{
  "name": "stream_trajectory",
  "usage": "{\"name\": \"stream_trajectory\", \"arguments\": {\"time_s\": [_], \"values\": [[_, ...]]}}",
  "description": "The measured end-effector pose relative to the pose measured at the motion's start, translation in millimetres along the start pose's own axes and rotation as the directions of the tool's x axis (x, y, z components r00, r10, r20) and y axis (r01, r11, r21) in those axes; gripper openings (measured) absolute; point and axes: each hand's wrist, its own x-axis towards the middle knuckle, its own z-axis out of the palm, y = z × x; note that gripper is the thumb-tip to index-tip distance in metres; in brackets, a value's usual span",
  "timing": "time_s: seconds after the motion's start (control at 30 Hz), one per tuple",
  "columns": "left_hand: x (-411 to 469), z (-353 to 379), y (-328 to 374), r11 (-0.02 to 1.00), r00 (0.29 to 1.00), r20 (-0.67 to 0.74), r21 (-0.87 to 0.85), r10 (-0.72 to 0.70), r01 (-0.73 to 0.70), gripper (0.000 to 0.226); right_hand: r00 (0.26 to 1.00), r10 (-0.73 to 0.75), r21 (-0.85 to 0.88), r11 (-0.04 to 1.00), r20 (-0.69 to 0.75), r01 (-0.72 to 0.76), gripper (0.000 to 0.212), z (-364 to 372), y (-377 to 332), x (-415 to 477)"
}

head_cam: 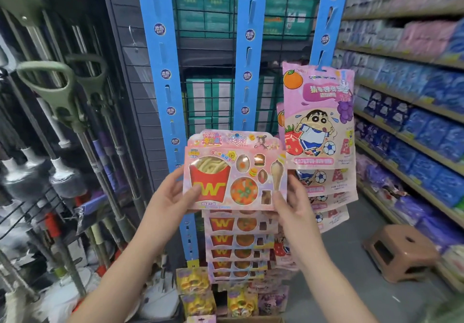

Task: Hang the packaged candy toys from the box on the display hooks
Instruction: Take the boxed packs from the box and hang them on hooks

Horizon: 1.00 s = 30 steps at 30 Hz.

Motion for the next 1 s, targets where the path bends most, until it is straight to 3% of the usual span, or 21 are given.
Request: {"name": "stream_trajectory", "arguments": {"time_s": [0.33, 0.7, 0.83, 1.0], "values": [[50, 22, 12, 0.998, 0.999, 0.007, 0.052, 0.044, -0.045, 0.057, 0.986, -0.066, 0.101, 0.991, -0.15, 0.082, 0.031, 4, -15, 31], [58, 19, -12, 0.999, 0.999, -0.024, 0.002, 0.042, -0.042, 0.064, 0.983, -0.082, -0.018, 0.997, -0.161, 0.08, 0.015, 2, -9, 42], [56, 20, -21, 1.0, 0.999, -0.021, 0.007, 0.025, -0.025, 0.068, 0.985, -0.092, -0.047, 0.995, -0.148, 0.086, 0.018, 0, -4, 43], [52, 22, -32, 1.0, 0.999, -0.035, -0.006, -0.007, 0.007, 0.067, 0.985, -0.09, -0.058, 0.995, -0.144, 0.082, 0.037, -4, 2, 40]]}}
